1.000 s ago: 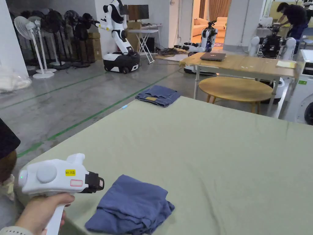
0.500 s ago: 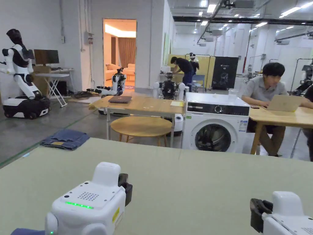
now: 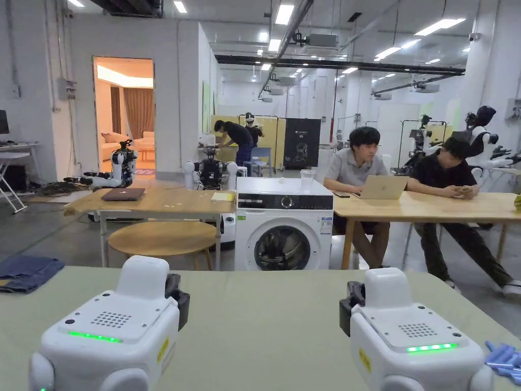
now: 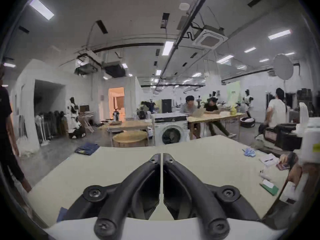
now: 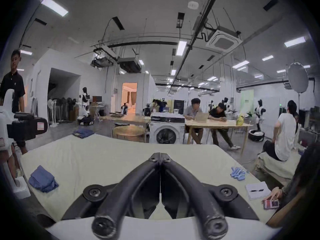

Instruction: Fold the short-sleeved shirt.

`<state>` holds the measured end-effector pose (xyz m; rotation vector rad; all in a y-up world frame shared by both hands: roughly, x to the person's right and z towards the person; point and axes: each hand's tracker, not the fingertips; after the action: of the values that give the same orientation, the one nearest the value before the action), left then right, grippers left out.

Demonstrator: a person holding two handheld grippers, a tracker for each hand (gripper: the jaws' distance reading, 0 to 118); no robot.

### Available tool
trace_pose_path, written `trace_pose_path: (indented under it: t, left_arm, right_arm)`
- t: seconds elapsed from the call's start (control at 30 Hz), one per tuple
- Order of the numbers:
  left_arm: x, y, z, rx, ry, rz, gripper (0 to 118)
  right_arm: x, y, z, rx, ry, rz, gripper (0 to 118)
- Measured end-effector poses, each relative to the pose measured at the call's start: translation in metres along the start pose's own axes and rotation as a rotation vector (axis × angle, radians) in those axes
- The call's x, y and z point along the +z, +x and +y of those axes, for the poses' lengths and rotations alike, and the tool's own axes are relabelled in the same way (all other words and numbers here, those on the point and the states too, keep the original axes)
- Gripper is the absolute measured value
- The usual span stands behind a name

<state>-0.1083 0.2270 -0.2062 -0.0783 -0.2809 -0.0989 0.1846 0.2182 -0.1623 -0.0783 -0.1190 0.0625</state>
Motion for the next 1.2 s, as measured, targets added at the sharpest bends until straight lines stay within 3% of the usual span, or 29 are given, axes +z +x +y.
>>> trace_pose_path:
  t: [0.17,0.2,0.23,0.33,0.37,0.43,0.5,0.57,0.67,0.83,0.97,1.2]
  left_arm:
    - [0.009,-0.001,-0.001,0.053,0.030,-0.017,1]
    - [0.010,-0.001,-0.001,0.049,0.030,-0.013,4]
    - [0.009,0.000,-0.002,0.043,0.027,-0.007,7]
    - [0.011,0.000,-0.005,0.036,0.024,0.002,19]
    - [0.011,0.001,-0.006,0.035,0.026,0.006,26]
    - [0.012,0.003,-0.007,0.027,0.034,0.014,45]
    - [0.010,0.003,-0.007,0.026,0.043,0.016,87]
    - [0.011,0.003,-0.007,0.029,0.059,0.015,106]
    - [0.011,0.005,-0.007,0.025,0.061,0.032,108]
    - [0.011,0.001,-0.008,0.034,0.052,0.046,108]
    - [0.013,-0.001,-0.008,0.047,0.050,0.038,108]
    - [0.017,-0.006,-0.008,0.059,0.046,0.051,108]
  right_arm:
    - [-0.003,0.003,-0.005,-0.050,0.000,0.010,0]
    - [-0.004,0.004,-0.007,-0.054,0.000,0.010,5]
    - [-0.004,0.004,-0.008,-0.058,-0.002,0.011,14]
    - [-0.003,0.002,-0.012,-0.059,-0.013,0.023,67]
    - [-0.002,0.001,-0.013,-0.061,-0.010,0.024,81]
    - [-0.001,0.001,-0.015,-0.067,0.001,0.028,89]
    - [-0.003,0.001,-0.015,-0.073,0.004,0.030,93]
    - [-0.004,0.001,-0.015,-0.072,0.003,0.029,103]
    - [-0.005,-0.004,-0.013,-0.049,-0.005,0.025,115]
    - [-0.008,-0.006,-0.012,-0.039,-0.021,0.025,117]
    - [-0.012,-0.005,-0.010,-0.049,-0.065,-0.054,117]
    - [-0.009,-0.006,-0.005,-0.049,-0.094,-0.083,117]
